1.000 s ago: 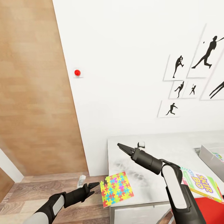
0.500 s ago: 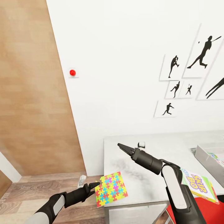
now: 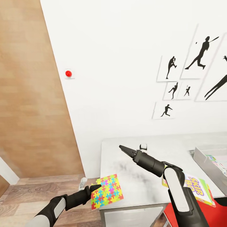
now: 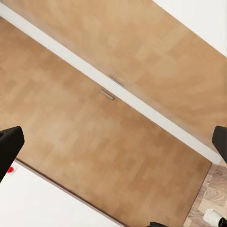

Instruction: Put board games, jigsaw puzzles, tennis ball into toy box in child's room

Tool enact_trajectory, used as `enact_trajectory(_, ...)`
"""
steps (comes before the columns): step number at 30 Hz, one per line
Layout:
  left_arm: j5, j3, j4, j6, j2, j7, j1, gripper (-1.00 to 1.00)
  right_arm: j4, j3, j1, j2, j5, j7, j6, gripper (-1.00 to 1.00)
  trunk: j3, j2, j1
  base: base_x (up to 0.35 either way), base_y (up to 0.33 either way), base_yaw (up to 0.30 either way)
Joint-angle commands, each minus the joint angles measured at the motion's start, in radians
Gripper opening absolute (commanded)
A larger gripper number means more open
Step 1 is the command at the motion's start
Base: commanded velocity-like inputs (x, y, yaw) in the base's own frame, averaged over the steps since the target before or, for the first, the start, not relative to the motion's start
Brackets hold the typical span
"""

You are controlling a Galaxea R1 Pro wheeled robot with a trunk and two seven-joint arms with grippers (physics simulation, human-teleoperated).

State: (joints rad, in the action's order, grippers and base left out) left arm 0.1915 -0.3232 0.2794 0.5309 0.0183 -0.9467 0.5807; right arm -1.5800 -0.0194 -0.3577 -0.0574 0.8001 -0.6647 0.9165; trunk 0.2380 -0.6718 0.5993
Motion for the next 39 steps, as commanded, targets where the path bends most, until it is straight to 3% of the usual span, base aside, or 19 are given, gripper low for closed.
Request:
enact_trajectory(1, 0.005, -0.001, 0.0, 0.008, 0.0, -0.001, 0.001, 1.0, 0.0, -0.002, -0.001, -0.001, -0.002, -0.004, 0.005, 1.0, 0.001, -0.001, 0.0, 0.0, -0.023, 0.0)
enact_trajectory(2, 0.005, -0.001, 0.0, 0.008, 0.0, -0.002, 0.001, -1.0, 0.0, -0.002, -0.001, -0.001, -0.002, -0.004, 0.005, 1.0, 0.001, -0.001, 0.0, 0.0, -0.015, 0.0)
enact_trajectory(16, 0.005, 0.0, 0.0, 0.008, 0.0, -0.003, -0.001, -1.0, 0.003, -0.004, -0.001, -0.001, -0.002, 0.002, 0.004, 1.0, 0.001, -0.001, 0.0, 0.0, -0.001, 0.0)
enact_trajectory(28, 0.005, 0.0, 0.011, 0.02, 0.014, -0.009, 0.0, -1.0, 0.003, -0.006, -0.001, 0.0, -0.002, 0.001, 0.005, 1.0, -0.036, 0.083, -0.046, 0.0, 0.0, 0.0)
enact_trajectory(31, 0.005, 0.001, 0.035, 0.07, 0.028, -0.049, 0.002, -1.0, 0.003, -0.007, -0.001, 0.001, -0.002, 0.001, 0.005, 1.0, -0.046, 0.104, -0.057, 0.0, 0.0, 0.0)
enact_trajectory(34, 0.0, 0.008, 0.107, 0.123, 0.045, -0.151, 0.002, -1.0, 0.003, -0.008, -0.001, 0.001, -0.002, 0.0, 0.005, 1.0, -0.052, 0.118, -0.065, 0.0, 0.0, 0.0)
enact_trajectory(37, -0.001, 0.01, 0.162, 0.176, 0.088, -0.205, 0.002, -1.0, 0.003, -0.008, -0.001, 0.012, -0.001, 0.0, 0.005, 1.0, -0.052, 0.118, -0.065, 0.0, 0.0, 0.0)
enact_trajectory(39, -0.002, 0.008, 0.186, 0.256, 0.133, -0.219, 0.003, -1.0, 0.003, -0.008, -0.001, 0.02, -0.001, 0.0, 0.005, 1.0, -0.052, 0.118, -0.065, 0.0, 0.0, 0.0)
